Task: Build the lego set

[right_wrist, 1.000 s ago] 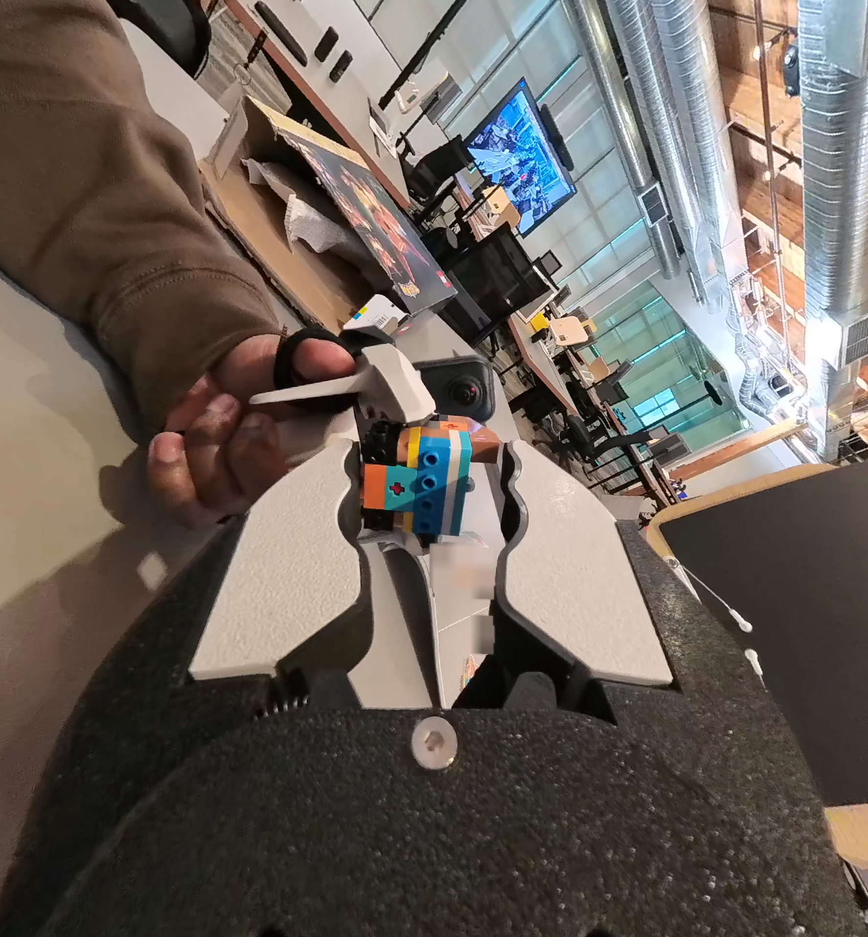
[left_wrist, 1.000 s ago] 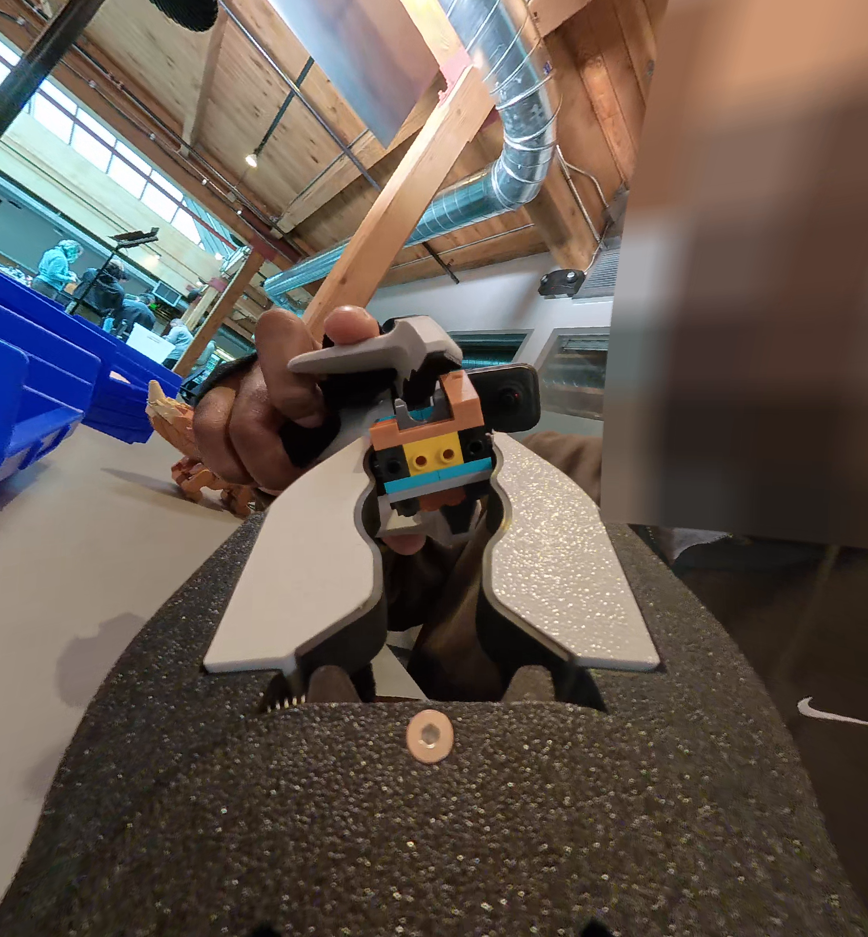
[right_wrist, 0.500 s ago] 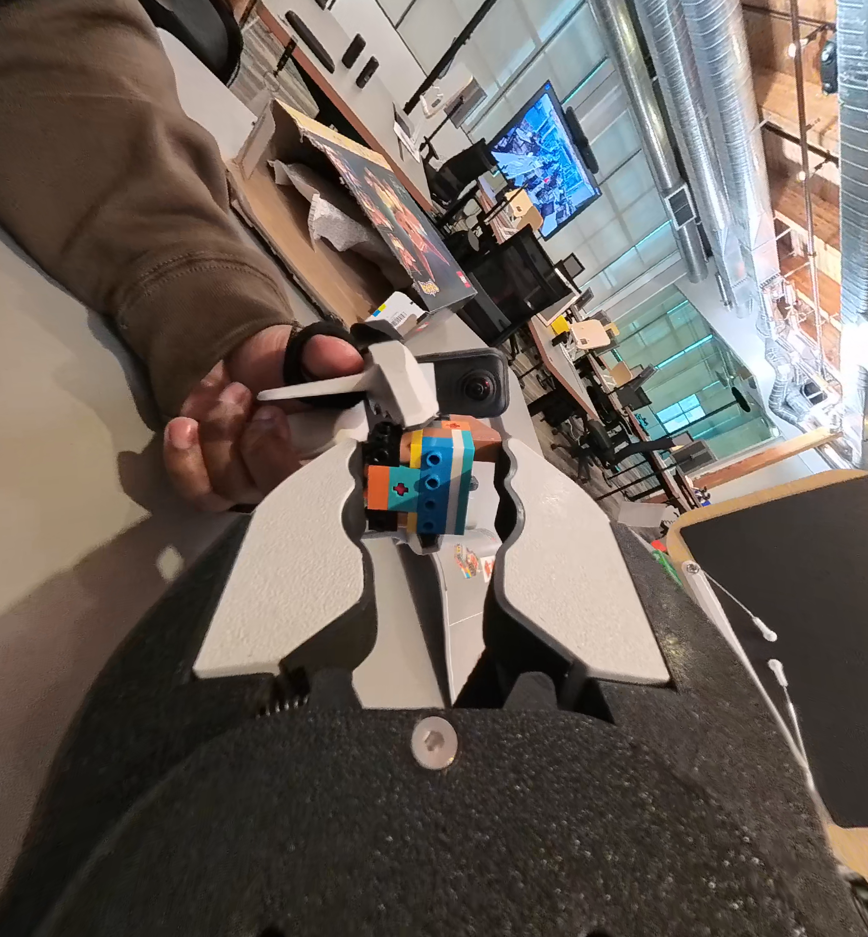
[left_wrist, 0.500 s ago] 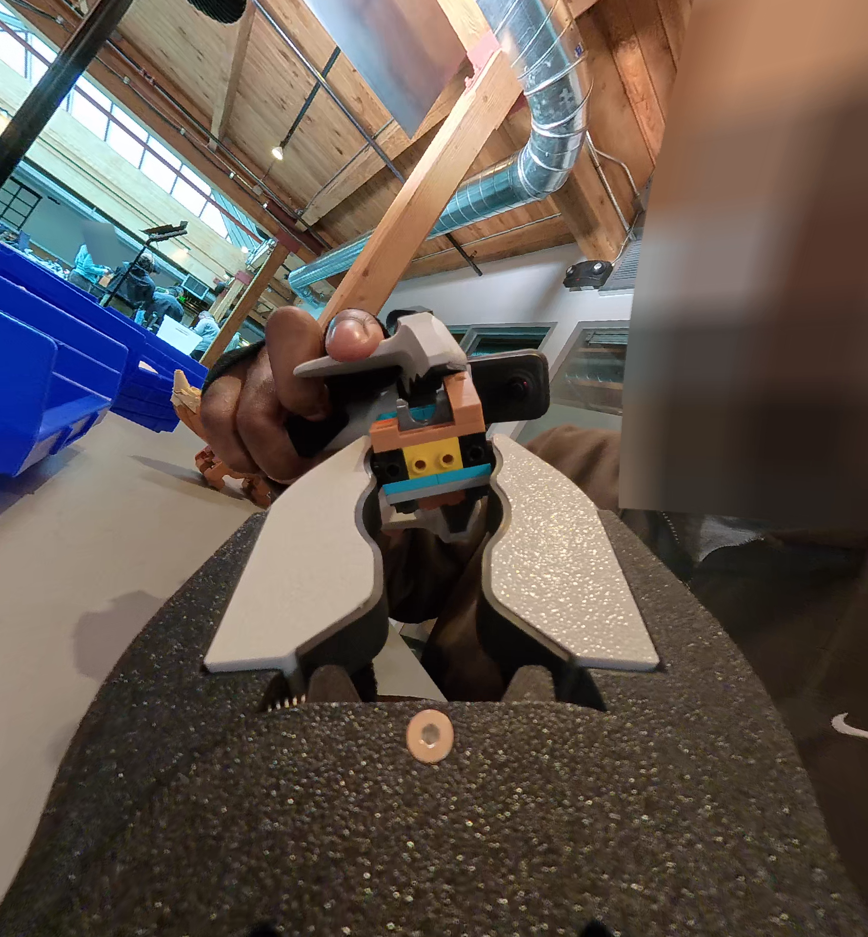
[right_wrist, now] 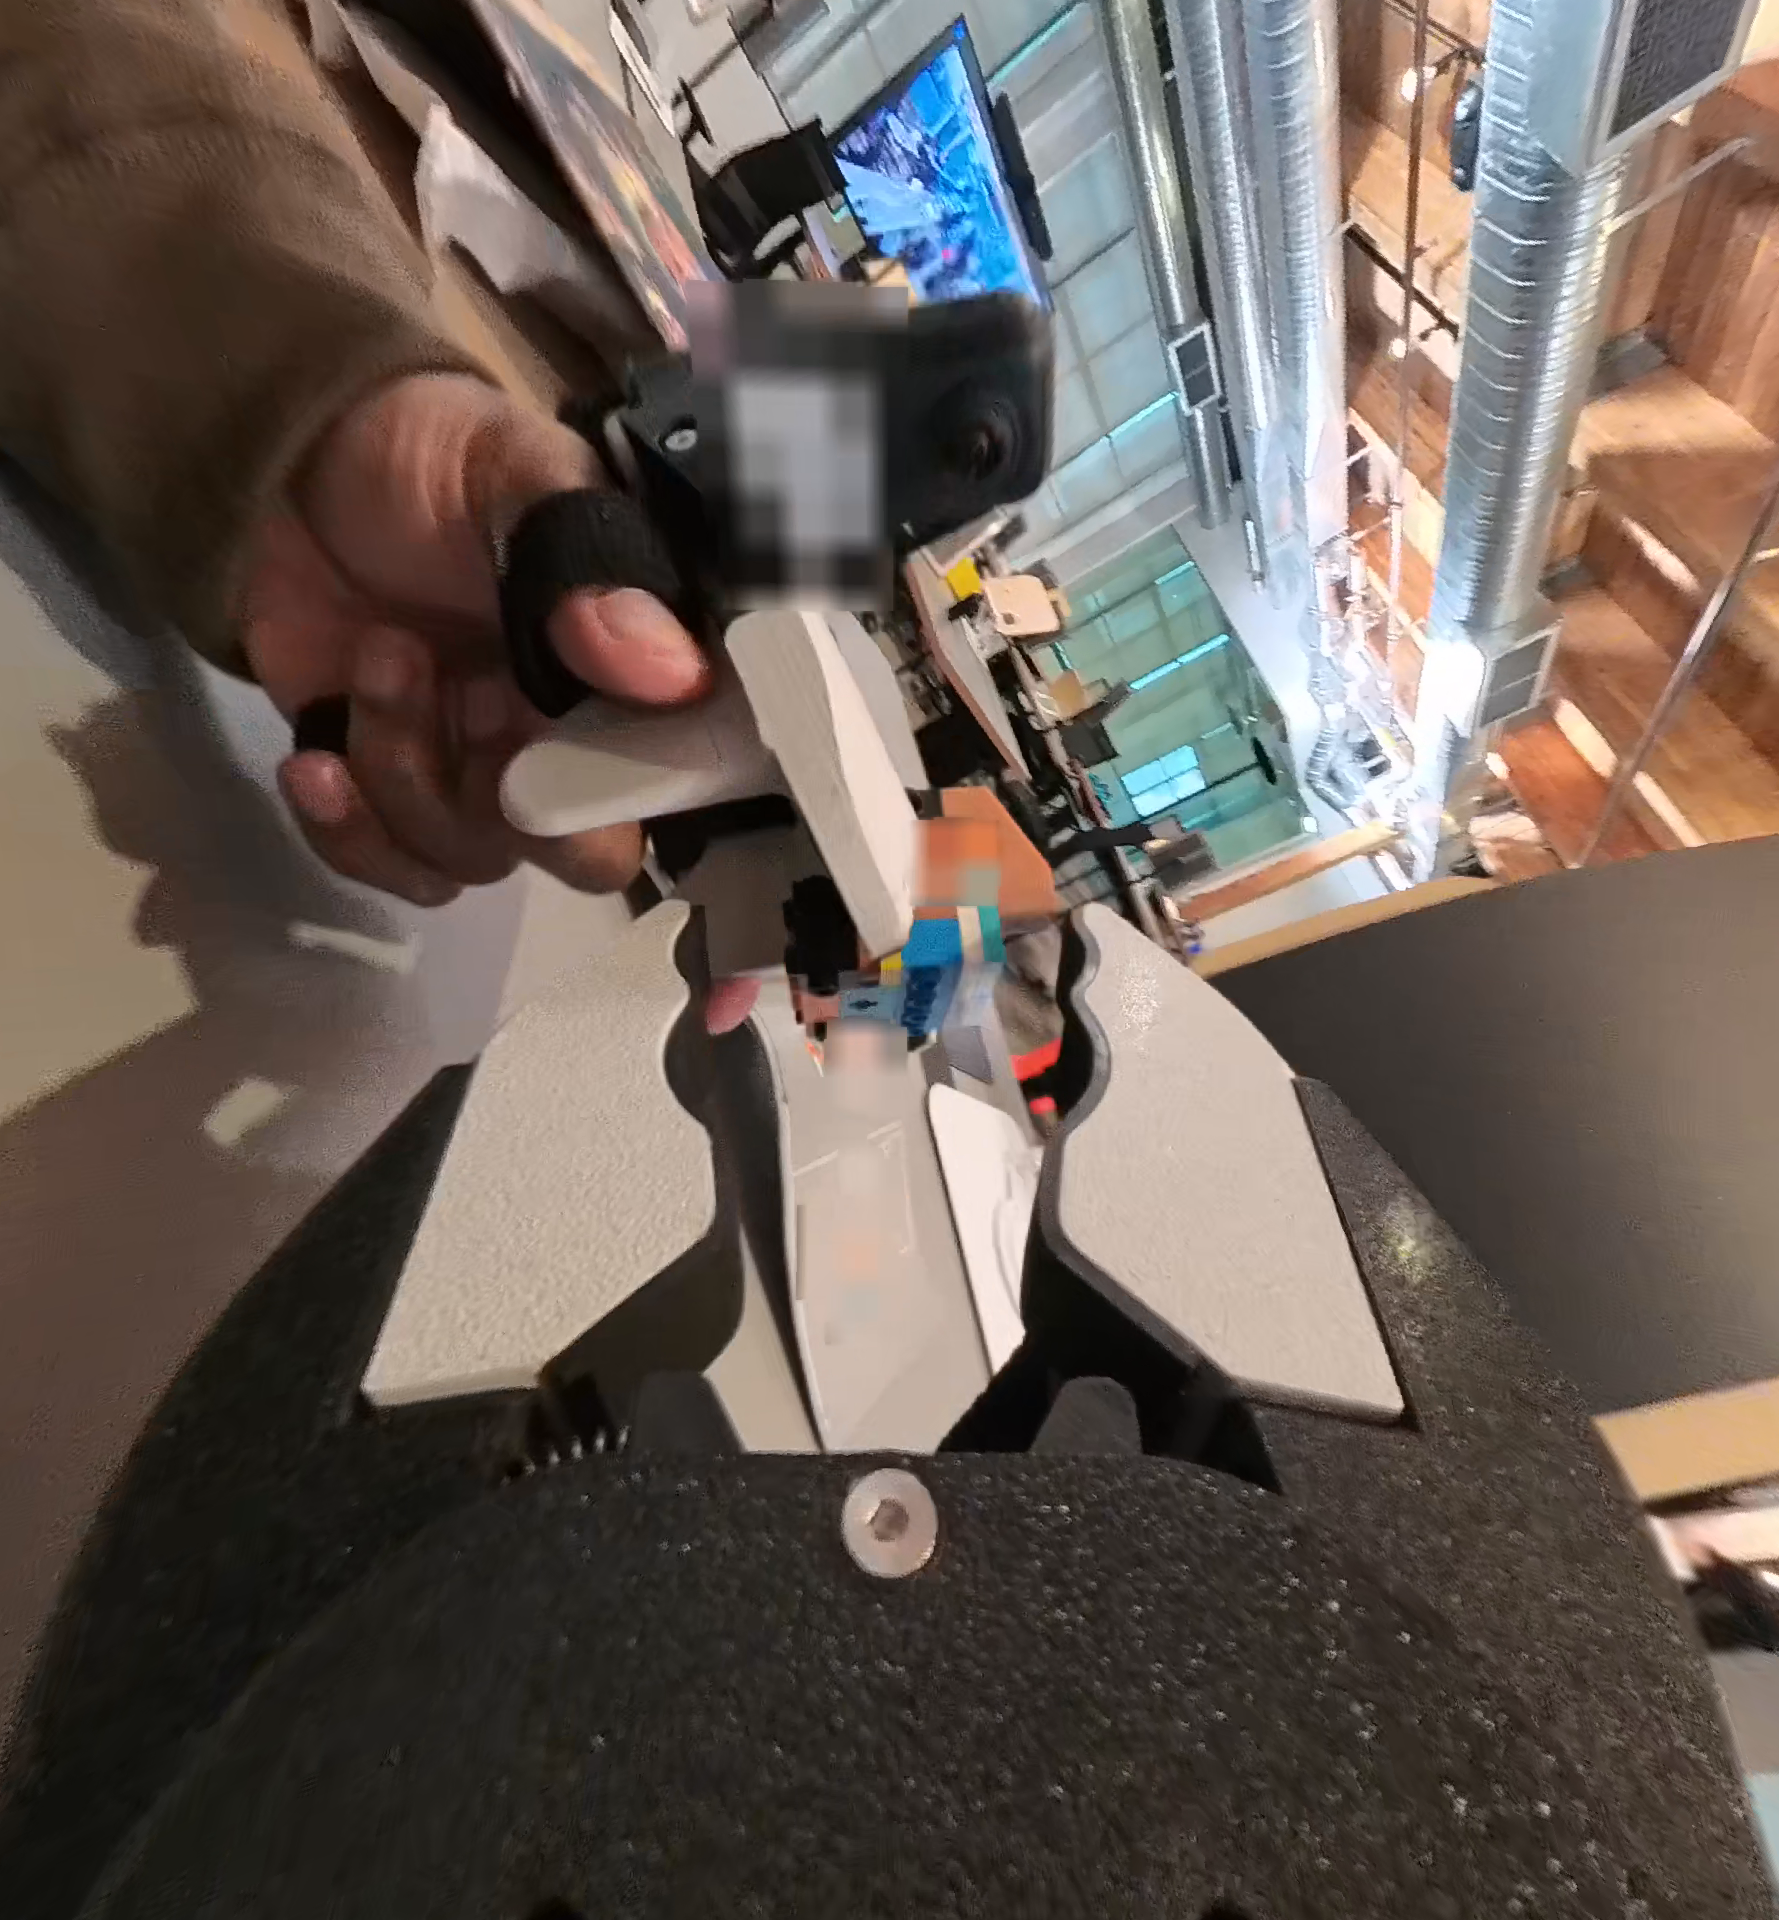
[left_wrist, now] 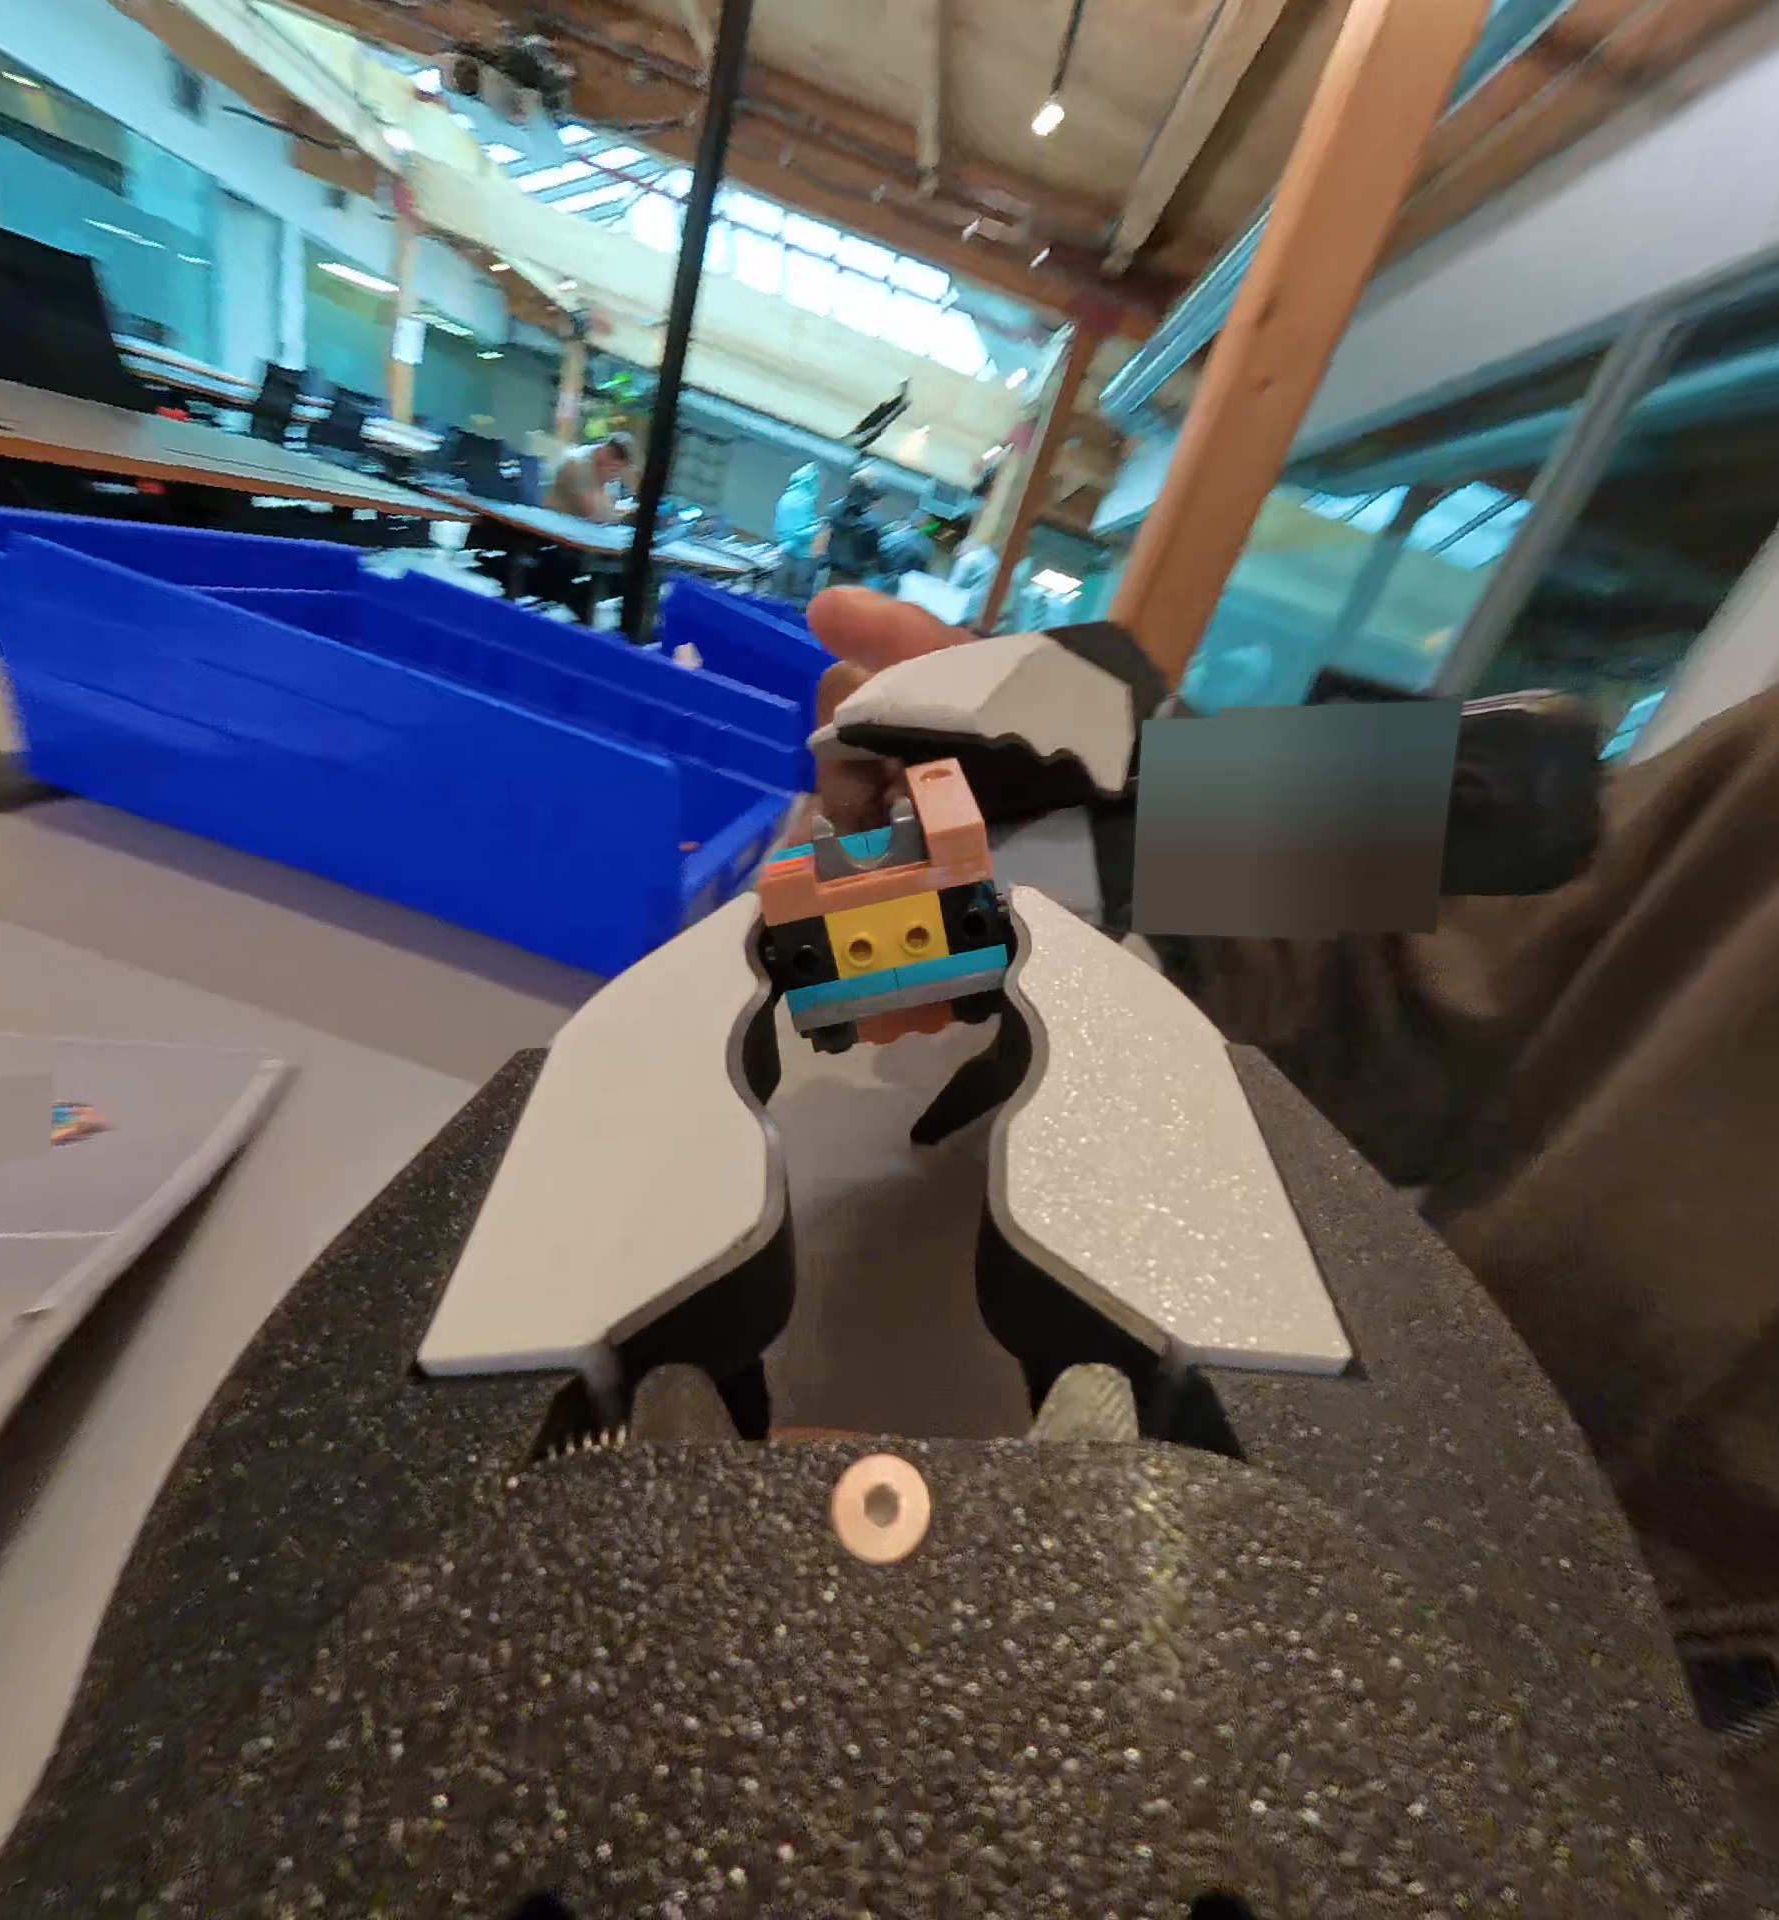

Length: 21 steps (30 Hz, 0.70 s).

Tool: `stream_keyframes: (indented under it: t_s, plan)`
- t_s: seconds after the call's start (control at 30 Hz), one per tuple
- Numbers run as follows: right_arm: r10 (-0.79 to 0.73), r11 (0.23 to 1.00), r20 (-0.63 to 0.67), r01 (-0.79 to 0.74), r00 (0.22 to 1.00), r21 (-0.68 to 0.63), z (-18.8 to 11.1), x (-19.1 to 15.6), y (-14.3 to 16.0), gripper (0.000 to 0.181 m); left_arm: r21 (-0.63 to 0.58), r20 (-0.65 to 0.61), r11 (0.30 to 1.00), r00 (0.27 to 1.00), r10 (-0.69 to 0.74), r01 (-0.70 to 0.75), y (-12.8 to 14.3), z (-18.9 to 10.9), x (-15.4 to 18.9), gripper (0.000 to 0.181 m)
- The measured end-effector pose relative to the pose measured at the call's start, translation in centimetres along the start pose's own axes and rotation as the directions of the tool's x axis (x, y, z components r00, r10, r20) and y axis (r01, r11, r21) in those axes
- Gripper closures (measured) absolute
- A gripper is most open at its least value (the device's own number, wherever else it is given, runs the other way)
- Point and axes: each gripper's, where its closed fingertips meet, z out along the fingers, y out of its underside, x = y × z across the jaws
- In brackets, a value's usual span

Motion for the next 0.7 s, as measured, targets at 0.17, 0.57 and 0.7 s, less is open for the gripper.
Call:
stream_keyframes:
  t_s: [0.17, 0.57, 0.7]
  plan:
    - [-0.133, 0.988, -0.089, 0.124, 0.987, -0.092, 0.2, 0.2, 1.3, 0.116, -0.119, 0.187, 0.976, 0.961, 0.204, -0.184, 0.8, 0.1, -1.5, 0.142]
    - [-0.289, 0.949, -0.111, 0.27, 0.951, -0.16, 0.5, -0.6, 2.1, 0.133, -0.329, 0.339, 0.897, 0.85, 0.403, -0.294, 1.9, -0.2, -2.9, 0.142]
    - [-0.275, 0.954, -0.093, 0.26, 0.957, -0.145, 0.4, -0.8, 2.0, 0.134, -0.345, 0.339, 0.897, 0.854, 0.394, -0.276, 2.1, -0.2, -2.8, 0.143]
